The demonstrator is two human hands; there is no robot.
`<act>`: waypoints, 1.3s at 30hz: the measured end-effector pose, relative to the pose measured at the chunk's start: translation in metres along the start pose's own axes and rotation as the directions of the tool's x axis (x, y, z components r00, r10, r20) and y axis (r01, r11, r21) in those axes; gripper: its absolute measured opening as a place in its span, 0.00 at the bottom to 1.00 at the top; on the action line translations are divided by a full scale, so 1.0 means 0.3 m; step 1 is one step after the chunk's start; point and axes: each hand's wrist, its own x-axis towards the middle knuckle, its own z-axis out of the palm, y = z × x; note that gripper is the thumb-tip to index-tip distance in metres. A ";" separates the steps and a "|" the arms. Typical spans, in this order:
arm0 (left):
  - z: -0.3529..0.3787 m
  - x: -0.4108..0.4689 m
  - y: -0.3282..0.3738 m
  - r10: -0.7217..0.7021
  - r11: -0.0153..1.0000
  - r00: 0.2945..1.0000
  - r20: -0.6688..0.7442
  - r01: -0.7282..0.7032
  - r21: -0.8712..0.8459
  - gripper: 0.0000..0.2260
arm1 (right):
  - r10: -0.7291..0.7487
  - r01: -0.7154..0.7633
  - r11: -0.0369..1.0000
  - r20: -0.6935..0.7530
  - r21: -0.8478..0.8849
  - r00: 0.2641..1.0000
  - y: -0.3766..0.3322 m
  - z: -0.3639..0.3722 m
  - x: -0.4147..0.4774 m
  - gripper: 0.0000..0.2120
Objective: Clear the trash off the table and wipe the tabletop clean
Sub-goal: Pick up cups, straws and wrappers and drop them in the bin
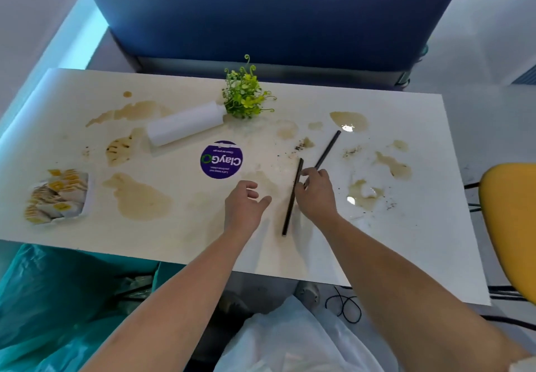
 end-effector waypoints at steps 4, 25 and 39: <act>0.101 0.003 0.044 -0.001 1.000 0.999 0.038 0.000 0.028 0.18 | 0.010 -0.010 1.000 0.003 0.009 1.000 0.076 -0.056 0.031 0.15; 0.334 0.079 0.103 -0.007 0.960 1.000 0.026 0.000 0.278 0.17 | 0.013 0.003 0.996 0.179 -0.087 0.984 0.229 -0.140 0.249 0.23; 0.324 0.117 0.157 -0.011 0.975 1.000 -0.029 0.018 0.223 0.13 | -0.041 0.059 0.992 0.156 -0.114 0.987 0.175 -0.146 0.324 0.22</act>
